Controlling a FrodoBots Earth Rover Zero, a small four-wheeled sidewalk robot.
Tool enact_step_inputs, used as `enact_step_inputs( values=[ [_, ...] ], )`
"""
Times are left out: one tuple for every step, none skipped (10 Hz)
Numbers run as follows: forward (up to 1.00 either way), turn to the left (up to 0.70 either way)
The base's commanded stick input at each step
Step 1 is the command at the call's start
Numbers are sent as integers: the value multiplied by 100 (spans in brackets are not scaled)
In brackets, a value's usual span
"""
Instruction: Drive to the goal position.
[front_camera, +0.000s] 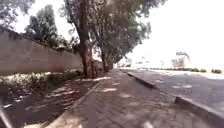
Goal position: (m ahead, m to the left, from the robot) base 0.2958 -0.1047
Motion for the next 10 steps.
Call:
enact_step_inputs(
  values=[
    [70, -4],
    [70, -21],
    [70, -33],
    [70, -25],
    [70, -17],
    [70, -8],
    [70, 0],
    [70, 0],
    [70, 0],
    [70, 0]
  ],
)
